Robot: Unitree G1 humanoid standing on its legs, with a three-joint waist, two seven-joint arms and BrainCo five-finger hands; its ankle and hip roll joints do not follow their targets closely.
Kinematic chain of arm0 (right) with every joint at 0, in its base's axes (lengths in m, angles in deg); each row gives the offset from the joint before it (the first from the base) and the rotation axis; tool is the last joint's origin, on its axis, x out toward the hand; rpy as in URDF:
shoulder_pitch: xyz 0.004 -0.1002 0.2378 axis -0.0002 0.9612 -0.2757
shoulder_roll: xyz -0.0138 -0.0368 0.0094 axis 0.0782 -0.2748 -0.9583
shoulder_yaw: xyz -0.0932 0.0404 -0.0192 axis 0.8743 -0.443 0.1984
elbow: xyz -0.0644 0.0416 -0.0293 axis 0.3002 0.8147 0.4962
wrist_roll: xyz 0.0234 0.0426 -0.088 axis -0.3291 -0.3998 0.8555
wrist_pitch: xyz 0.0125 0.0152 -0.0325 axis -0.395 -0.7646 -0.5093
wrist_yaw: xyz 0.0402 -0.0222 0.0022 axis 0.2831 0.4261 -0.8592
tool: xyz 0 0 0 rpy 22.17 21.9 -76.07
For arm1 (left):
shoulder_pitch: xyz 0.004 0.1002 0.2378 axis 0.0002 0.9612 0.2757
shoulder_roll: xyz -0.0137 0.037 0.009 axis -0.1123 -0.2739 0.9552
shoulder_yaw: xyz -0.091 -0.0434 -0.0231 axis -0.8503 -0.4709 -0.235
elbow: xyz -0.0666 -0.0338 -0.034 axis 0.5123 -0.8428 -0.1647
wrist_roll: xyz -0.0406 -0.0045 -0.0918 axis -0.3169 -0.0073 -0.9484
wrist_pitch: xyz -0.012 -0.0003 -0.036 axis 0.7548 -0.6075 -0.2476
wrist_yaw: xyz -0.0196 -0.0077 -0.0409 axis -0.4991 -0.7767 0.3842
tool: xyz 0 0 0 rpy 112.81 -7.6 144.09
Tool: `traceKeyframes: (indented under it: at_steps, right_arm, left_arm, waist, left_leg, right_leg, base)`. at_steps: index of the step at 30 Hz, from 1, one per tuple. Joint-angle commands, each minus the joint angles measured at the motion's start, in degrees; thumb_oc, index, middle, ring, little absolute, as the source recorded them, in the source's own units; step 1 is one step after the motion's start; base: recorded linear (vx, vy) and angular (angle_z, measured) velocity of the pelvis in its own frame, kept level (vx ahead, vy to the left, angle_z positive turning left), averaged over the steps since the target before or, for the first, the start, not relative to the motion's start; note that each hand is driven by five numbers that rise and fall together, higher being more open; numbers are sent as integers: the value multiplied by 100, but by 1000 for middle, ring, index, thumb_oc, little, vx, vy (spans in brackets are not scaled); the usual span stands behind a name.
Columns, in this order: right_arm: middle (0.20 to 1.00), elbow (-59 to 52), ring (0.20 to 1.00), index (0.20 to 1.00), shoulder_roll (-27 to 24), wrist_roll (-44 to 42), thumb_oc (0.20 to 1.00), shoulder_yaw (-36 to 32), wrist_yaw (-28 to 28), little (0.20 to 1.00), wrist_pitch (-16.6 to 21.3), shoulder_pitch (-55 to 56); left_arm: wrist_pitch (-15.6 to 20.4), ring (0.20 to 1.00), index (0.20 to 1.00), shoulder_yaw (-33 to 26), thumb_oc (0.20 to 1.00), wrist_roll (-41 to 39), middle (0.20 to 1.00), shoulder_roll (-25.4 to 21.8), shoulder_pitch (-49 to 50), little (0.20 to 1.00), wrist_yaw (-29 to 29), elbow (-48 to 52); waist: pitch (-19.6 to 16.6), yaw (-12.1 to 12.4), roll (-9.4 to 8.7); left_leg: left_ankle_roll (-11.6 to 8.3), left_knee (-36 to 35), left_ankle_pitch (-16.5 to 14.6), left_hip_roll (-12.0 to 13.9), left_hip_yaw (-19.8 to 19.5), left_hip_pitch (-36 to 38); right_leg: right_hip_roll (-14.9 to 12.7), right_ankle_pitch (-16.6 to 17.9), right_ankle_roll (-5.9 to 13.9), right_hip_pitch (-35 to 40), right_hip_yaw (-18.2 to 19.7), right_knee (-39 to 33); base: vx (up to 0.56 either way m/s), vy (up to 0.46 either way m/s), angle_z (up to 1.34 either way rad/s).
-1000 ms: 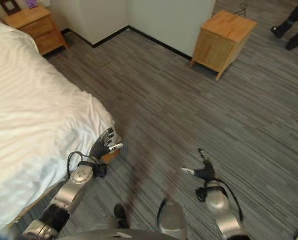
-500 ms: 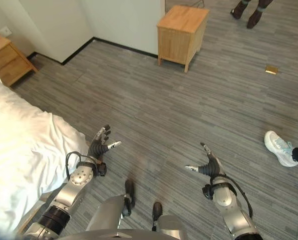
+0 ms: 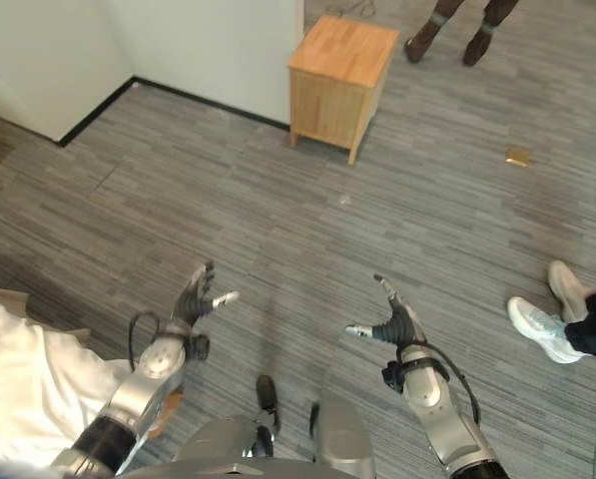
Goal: Making the bed.
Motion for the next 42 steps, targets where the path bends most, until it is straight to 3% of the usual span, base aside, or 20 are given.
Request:
traceKeyframes:
  at_steps: [1,3,5,6,7,9,11,13,15,20,23,25,27,29,31,32,34,36,39,42]
  right_arm:
    - [1000,-186,1000,1000,24,-97,1000,-132,115,1000,378,-406]
    - [1000,-240,1000,1000,-17,10,1000,-74,82,1000,371,-400]
    - [1000,-357,1000,1000,-149,194,1000,26,-79,1000,422,-377]
    - [1000,-548,1000,1000,-245,118,1000,27,-215,1000,482,-329]
    - [1000,-549,1000,1000,-244,117,1000,28,-216,1000,482,-331]
    - [1000,-561,1000,1000,-383,25,1000,-1,-261,1000,486,-377]
    - [1000,-513,1000,1000,-343,28,1000,-23,-235,1000,448,-389]
    - [1000,-540,1000,1000,-222,-39,1000,-129,-247,1000,413,-268]
    - [1000,-543,1000,1000,-185,-35,1000,-169,-303,1000,385,-158]
    - [1000,-379,1000,1000,-201,173,1000,-142,-360,1000,301,-249]
    - [1000,-471,1000,1000,-170,284,1000,-171,-516,1000,302,-169]
    - [1000,-452,1000,1000,-75,399,1000,-195,-570,1000,254,-36]
    - [1000,-329,1000,1000,78,564,1000,-178,-525,1000,150,45]
    - [1000,-302,1000,1000,141,600,1000,-185,-501,1000,94,-34]
    - [1000,-271,1000,1000,170,584,1000,-200,-438,1000,98,-61]
    - [1000,-246,1000,1000,205,524,1000,-267,-360,1000,60,-49]
    - [1000,-269,1000,1000,235,459,1000,-306,-347,1000,68,-16]
    - [1000,-166,1000,1000,243,418,1000,-345,-280,1000,53,-13]
    - [1000,-128,1000,1000,267,409,1000,-427,-232,1000,52,78]
    - [1000,-86,1000,1000,291,464,1000,-445,-232,1000,58,158]
  left_arm:
    - [340,1000,1000,-407,1000,238,1000,-467,182,1000,-294,416]
    - [373,1000,1000,-464,1000,273,1000,-488,115,1000,-350,407]
    - [432,1000,1000,-650,1000,389,1000,-548,492,1000,-245,601]
    - [493,1000,1000,-787,1000,267,1000,-502,862,1000,-235,747]
    - [490,1000,1000,-790,1000,267,1000,-504,865,1000,-234,753]
    - [544,1000,1000,-932,1000,42,1000,-428,1172,1000,-125,803]
    - [510,1000,1000,-1039,1000,-14,1000,-404,1399,1000,-63,758]
    - [465,1000,1000,-1110,1000,18,1000,-413,1577,1000,22,670]
    - [407,1000,1000,-1233,1000,72,1000,-381,1894,1000,160,630]
    - [331,1000,1000,-1353,1000,108,1000,-200,2287,1000,367,462]
    - [293,1000,1000,-1497,1000,155,1000,-128,2657,1000,452,575]
    - [262,1000,1000,-1492,1000,228,1000,-138,2739,1000,501,633]
    - [183,1000,1000,-1402,1000,161,1000,-221,2558,1000,421,598]
    - [170,1000,1000,-1369,1000,133,1000,-381,2261,1000,326,600]
    - [175,1000,1000,-1342,1000,128,1000,-420,2120,1000,279,610]
    - [180,1000,1000,-1313,1000,89,1000,-470,1897,1000,198,637]
    - [202,1000,1000,-1309,1000,82,1000,-484,1834,1000,190,623]
    - [229,1000,1000,-1325,1000,61,1000,-487,1805,1000,218,617]
    - [241,1000,1000,-1392,1000,160,1000,-499,1809,1000,253,623]
    - [246,1000,1000,-1497,1000,321,1000,-533,1799,1000,272,533]
  waist:
    - [-170,172,-391]
    - [-212,154,-394]
    - [-295,240,-470]
    - [-218,317,-421]
    - [-235,301,-433]
    - [-116,442,-511]
    - [-146,520,-594]
    - [-252,546,-630]
    - [-397,554,-607]
    - [-554,678,-333]
    - [-810,717,-283]
    - [-954,793,-436]
    - [-877,814,-717]
    - [-630,651,-711]
    - [-549,571,-665]
    - [-401,377,-580]
    - [-332,281,-584]
    - [-284,107,-661]
    - [-274,-43,-723]
    - [-280,-166,-724]
  left_leg:
    - [-631,19,-688,154,271,48]
    - [-630,19,-841,114,-110,235]
    - [-671,831,-1353,27,-404,380]
    - [-977,2324,-971,53,-143,-109]
    - [-980,2352,-958,38,-154,-157]
    - [-1163,4019,-392,286,430,-1240]
    - [-1107,4337,-504,727,1240,-1641]
    - [-999,3697,-611,1043,1852,-1681]
    - [-865,2504,-725,920,2143,-1531]
    - [-1097,140,66,1046,2443,-1423]
    - [-1113,20,324,1141,2541,-1250]
    - [-989,39,275,995,2516,-1103]
    - [-788,117,-148,654,2461,-664]
    - [-524,122,-408,562,2449,-300]
    - [-489,83,-487,564,2341,-198]
    - [-537,19,-558,637,2110,-39]
    - [-567,19,-629,628,2000,46]
    - [-607,19,-883,518,1802,333]
    - [-672,19,-1171,418,1561,634]
    - [-791,19,-1481,413,1441,1055]
  right_leg:
    - [-295,1129,502,1215,480,-3045]
    - [-248,1515,664,927,946,-3295]
    - [-494,1725,571,1283,723,-3280]
    - [-616,1707,418,1651,475,-3261]
    - [-630,1724,419,1623,465,-3265]
    - [-799,1614,206,2076,64,-3388]
    - [-853,1380,115,2462,-278,-3443]
    - [-941,1148,113,2719,-611,-3443]
    - [-1005,909,215,2890,-852,-3443]
    - [-1055,460,416,3451,-1414,-3443]
    - [-1149,424,618,3772,-1457,-3443]
    - [-1372,553,711,3907,-1423,-3357]
    - [-1905,1210,1035,3486,-1302,-1863]
    - [-2091,2028,932,2487,-979,-272]
    - [-1982,1910,836,2057,-836,150]
    - [-1539,1447,667,1505,-699,185]
    - [-1384,1203,628,1370,-681,-119]
    - [-1029,989,585,1299,-565,-1247]
    - [-858,1452,667,1102,-299,-2699]
    - [-822,1817,842,682,-724,-3376]
  base:
    - [406,-108,195]
    - [465,-153,182]
    - [478,-266,318]
    - [372,-244,358]
    - [139,-161,309]
    - [22,-197,123]
    - [201,-241,68]
    - [341,-99,59]
    - [385,60,68]
    - [418,149,28]
    - [561,224,17]
    - [607,238,-41]
    - [563,292,-29]
    - [363,282,30]
    - [270,122,93]
    - [275,16,122]
    - [284,-11,116]
    - [382,-76,141]
    - [415,-121,108]
    - [460,-153,91]
